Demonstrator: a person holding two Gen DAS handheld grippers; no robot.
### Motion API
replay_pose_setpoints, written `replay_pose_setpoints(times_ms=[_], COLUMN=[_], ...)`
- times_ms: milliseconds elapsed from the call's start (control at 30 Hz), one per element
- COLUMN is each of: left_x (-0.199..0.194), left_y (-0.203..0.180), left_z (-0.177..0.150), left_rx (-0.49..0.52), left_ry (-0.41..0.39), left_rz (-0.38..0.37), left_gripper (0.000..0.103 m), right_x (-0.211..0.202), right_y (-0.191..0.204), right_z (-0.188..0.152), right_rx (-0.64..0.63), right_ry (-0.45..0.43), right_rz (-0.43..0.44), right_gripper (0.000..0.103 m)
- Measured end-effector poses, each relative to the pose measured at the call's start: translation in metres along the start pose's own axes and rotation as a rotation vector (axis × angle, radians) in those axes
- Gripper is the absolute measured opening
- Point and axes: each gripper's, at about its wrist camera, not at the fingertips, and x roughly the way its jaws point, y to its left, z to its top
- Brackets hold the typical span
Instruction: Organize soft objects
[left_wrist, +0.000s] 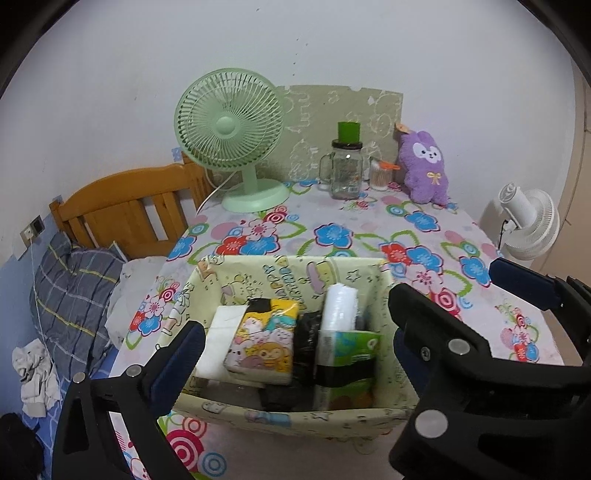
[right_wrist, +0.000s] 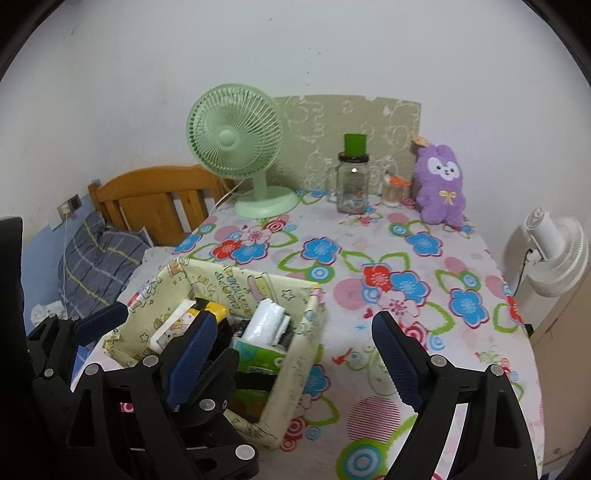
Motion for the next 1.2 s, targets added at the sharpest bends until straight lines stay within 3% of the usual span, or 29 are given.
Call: replay_pose_setpoints(times_ms=[500,1200], left_x=[-0.043,-0.113], left_y=[-0.035,-0.062], left_z=[0.008,-0.001], left_rx=[0.023,-0.003], left_ry=[-0.075,-0.192], left_rz=[-0.03,-0.031], left_gripper=[0.103,0.103], right_x=[-0.06,-0.157], right_y=[-0.038,-0.098], right_z=[-0.001,-0.023], right_rx=[0.046,0.131], right_ry=[-0.095,-0.234], right_rz=[-0.083,-0.205], right_gripper=[0.09,0.099])
